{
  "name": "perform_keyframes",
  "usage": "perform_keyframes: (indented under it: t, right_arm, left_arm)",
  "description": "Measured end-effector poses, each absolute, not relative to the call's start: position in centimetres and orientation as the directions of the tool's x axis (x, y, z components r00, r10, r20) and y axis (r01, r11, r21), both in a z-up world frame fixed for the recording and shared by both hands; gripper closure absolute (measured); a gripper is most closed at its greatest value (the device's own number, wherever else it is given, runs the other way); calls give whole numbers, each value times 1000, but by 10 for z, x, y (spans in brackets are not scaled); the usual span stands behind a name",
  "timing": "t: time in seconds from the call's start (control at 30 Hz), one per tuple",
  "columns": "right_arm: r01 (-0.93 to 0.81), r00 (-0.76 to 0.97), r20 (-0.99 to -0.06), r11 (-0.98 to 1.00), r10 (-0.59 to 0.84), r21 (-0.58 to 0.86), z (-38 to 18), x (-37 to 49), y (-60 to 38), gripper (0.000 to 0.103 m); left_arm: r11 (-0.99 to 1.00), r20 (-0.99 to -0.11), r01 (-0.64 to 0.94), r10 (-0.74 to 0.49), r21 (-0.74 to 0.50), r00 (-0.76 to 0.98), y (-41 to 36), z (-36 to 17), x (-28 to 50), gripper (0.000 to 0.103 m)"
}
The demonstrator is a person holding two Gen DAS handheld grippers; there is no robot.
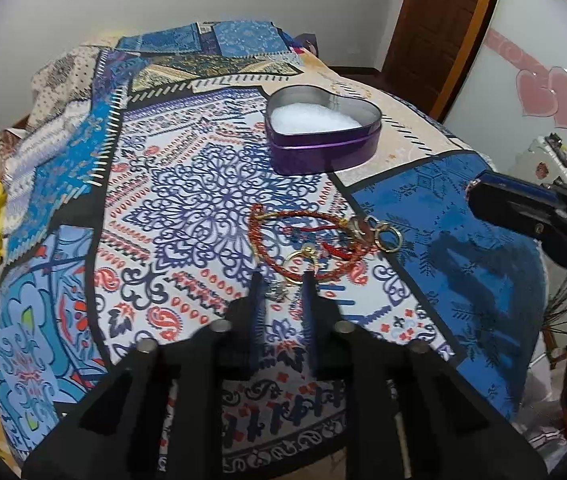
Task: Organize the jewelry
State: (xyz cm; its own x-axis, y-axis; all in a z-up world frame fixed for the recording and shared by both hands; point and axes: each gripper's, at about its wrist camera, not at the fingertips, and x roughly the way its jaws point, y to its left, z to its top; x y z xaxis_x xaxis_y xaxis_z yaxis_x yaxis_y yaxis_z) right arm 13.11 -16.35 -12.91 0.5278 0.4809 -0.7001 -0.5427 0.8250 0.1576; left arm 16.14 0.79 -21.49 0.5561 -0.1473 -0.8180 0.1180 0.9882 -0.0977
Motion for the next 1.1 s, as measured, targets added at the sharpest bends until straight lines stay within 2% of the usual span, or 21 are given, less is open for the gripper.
perform_keyframes:
  t: [0.23,0.73,1.1]
  right_arm:
    - [-544,546,-690,827,475,139,-123,140,-162,89]
    - [-529,626,-622,842,471,105,-96,170,-161,89]
    - [-514,657,-605,854,450,77,-93,198,-159,89]
  left_arm:
    - [990,-799,113,-135,-84,586,14,-206,158,94]
    - [991,-660,125,-131,-57,740,17,-133,177,94]
    - [988,-614,151,-137,-30,777,9,-118,212,94]
